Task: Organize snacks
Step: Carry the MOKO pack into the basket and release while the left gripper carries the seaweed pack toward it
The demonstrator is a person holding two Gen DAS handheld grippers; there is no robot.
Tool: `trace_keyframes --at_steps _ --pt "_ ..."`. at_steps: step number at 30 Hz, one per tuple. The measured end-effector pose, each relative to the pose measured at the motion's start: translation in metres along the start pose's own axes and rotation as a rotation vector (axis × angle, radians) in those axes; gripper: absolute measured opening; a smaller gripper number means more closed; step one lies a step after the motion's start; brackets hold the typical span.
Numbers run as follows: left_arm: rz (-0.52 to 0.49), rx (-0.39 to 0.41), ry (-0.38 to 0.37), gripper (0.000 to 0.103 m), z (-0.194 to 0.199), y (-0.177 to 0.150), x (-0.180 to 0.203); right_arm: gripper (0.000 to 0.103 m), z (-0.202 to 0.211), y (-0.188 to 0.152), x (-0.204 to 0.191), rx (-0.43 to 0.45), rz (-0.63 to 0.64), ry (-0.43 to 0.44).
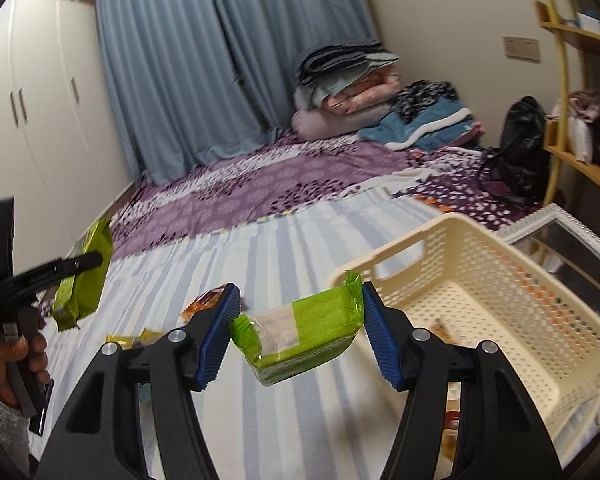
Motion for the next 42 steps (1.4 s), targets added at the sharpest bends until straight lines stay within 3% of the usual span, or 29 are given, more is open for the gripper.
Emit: trace_keyframes --at_steps 6,15,20,21,22,23,32,42 --pt "-0.033 0.006 -0.025 0.082 0.003 0.002 0.024 0.061 0.029 0.003 0.059 0.052 -0.066 -0.133" --pt "-0.084 -0.008 -0.064 0.082 0.001 0.002 0.062 0.062 0.04 -0.016 0.125 0.036 -0.15 -0.243" --pt "-0.116 -0.013 -0.079 0.082 -0.001 0.002 0.082 0.066 0.039 -0.032 0.145 0.017 -0.204 -0.253" --pt "-0.123 -0.014 -0.083 0.082 -0.001 0.002 0.086 0.071 0.039 -0.034 0.148 0.019 -0.219 -0.251" --pt "-0.128 -0.015 -0.086 0.082 -0.002 0.003 0.09 0.085 0.04 -0.036 0.152 0.025 -0.233 -0.255" --pt "-0.133 -0.017 -0.089 0.082 -0.002 0.003 0.094 0.092 0.041 -0.036 0.155 0.034 -0.241 -0.261" --pt "-0.192 -0.032 -0.116 0.082 -0.009 0.002 0.133 0.092 0.053 -0.047 0.178 0.071 -0.291 -0.288" --pt "-0.269 -0.043 -0.16 0.082 -0.02 0.001 0.183 0.092 0.074 -0.055 0.189 0.119 -0.256 -0.361"
Point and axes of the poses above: each gripper's, at about its wrist camera, not at the fingertips, and z roughly against the way its jaws point, x to its right, y to its top, the point moved 5 cm from there along -z, roughly the way its jaws point
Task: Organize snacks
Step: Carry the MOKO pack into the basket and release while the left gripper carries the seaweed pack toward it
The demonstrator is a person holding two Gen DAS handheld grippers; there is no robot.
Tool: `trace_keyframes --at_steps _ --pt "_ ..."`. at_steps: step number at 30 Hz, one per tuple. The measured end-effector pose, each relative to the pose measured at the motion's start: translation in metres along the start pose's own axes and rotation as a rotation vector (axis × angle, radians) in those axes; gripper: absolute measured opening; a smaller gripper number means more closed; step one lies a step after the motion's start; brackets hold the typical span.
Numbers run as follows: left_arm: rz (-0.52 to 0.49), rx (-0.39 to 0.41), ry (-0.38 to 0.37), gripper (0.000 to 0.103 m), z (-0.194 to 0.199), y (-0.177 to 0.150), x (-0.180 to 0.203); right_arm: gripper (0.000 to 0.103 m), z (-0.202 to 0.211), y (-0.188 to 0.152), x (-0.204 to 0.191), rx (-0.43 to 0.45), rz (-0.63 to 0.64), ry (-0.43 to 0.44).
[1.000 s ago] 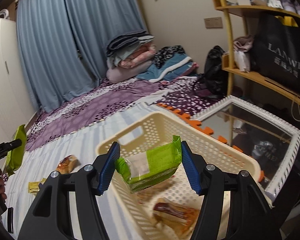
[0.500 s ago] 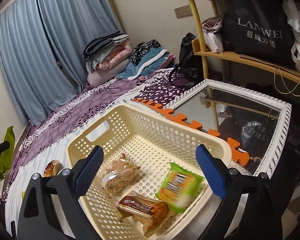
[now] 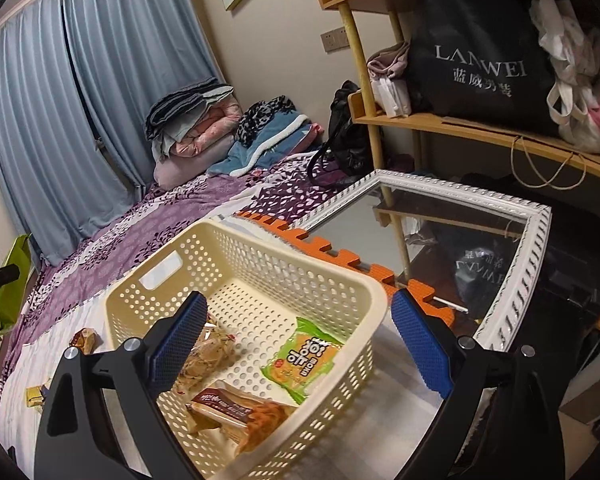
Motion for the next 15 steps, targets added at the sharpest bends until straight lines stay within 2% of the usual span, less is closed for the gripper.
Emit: trace_keyframes --at_steps 15 --pt "-0.149 0.006 -0.114 0.082 -0.025 0.02 0.091 0.094 0.008 0.0 0.024 0.011 -0.039 -0.041"
Point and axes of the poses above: each gripper's, at about its wrist camera, not at the fingertips, and z roughly against the way its jaws point, x to its right, y to its top, the point moved 5 cm from there along -z, roughly the way its jaws point
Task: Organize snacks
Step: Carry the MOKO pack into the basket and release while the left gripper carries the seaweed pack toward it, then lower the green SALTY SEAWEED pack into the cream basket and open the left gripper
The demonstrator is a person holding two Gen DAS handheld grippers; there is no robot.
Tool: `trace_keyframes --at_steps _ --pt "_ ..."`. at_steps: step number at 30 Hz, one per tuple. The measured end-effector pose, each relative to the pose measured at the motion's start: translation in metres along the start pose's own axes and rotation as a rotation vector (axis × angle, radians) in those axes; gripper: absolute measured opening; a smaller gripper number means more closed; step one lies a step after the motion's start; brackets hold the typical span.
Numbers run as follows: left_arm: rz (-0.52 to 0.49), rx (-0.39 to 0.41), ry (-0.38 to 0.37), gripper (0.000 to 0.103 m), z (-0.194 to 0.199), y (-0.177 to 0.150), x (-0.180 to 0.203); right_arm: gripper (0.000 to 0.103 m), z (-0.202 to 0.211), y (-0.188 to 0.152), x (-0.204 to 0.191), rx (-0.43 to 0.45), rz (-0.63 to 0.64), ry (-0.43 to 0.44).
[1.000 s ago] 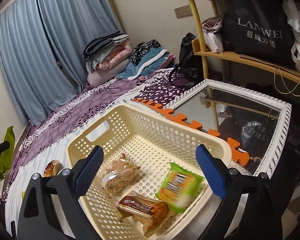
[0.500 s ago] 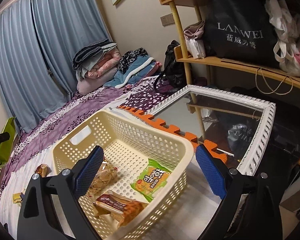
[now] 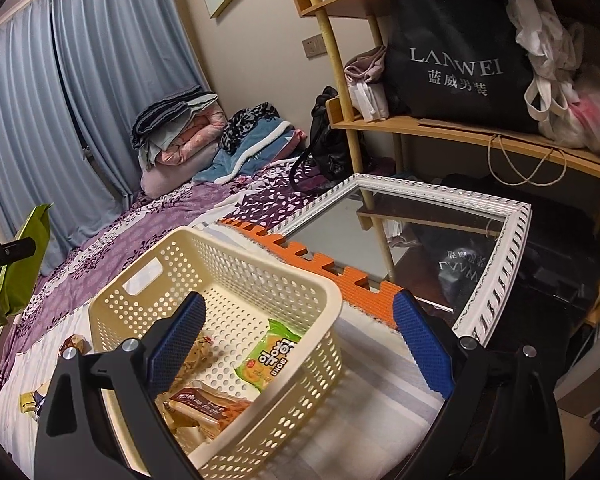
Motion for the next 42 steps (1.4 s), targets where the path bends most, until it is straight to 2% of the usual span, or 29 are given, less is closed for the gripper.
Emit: trace_keyframes --at_steps 10,20,31,34,42 --pt "-0.076 -0.018 -0.056 0.082 -0.023 0.008 0.046 0.094 0.002 -0.002 0.012 -0.004 -0.014 -0.014" --pt "-0.119 -0.027 -0.084 0.082 -0.037 0.014 0.072 0.094 0.003 -0.003 0.019 -0.001 -0.03 -0.027" --pt "-0.148 -0.036 -0.095 0.083 -0.05 0.02 0.084 0.094 0.006 -0.002 0.02 0.0 -0.033 -0.032" --pt "-0.145 -0.044 -0.099 0.092 -0.055 0.019 0.084 0.094 0.008 -0.001 0.022 0.001 -0.03 -0.041" --pt "-0.12 -0.04 -0.075 0.094 -0.051 0.019 0.072 0.094 0.009 0.0 0.02 0.001 -0.03 -0.042"
Point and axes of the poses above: each gripper's, at about its wrist camera, not at the fingertips, and z roughly against the way its jaws point, x to its right, y to its top, the point moved 5 cm from there along -z, roughly the way its jaws point
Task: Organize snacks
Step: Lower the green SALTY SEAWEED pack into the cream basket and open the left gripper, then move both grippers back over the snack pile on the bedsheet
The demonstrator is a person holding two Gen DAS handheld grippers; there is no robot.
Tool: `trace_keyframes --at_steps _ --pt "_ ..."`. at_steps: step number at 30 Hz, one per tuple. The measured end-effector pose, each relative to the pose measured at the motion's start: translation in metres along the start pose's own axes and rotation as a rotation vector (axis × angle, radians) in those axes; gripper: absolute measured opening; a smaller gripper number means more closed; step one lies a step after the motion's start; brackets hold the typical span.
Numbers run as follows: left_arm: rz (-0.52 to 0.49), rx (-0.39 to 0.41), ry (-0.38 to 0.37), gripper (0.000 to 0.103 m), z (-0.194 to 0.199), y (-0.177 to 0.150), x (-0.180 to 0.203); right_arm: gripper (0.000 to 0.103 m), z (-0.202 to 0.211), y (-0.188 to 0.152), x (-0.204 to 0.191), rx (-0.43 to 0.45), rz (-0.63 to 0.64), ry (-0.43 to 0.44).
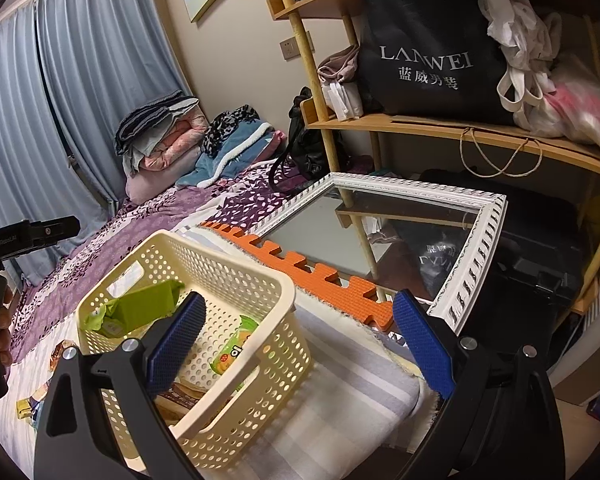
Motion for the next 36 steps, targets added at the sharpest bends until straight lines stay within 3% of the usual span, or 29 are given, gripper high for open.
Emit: trace_keyframes --at_steps 14,26,36 --pt "-0.039 0.061 0.124 0.098 0.031 -0.004 -0.019 0.098 0.005 0.002 -0.017 0.008 0.027 0.009" --pt "0.009 0.081 0.172 0.1 0.059 -0.015 -0.048 0.098 0.014 0.004 -0.038 0.007 0.055 0.04" --pt "0.101 0.082 0.209 0.1 0.084 -0.043 -0.089 0.098 0.018 0.0 -0.075 -0.007 0.117 0.091"
Point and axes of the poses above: each gripper's, at about its wrist camera, not at the fingertips, and z roughly against the way its jaws point, x to its right, y to its top, the point moved 5 cm from there along -z, roughly the way its jaws point
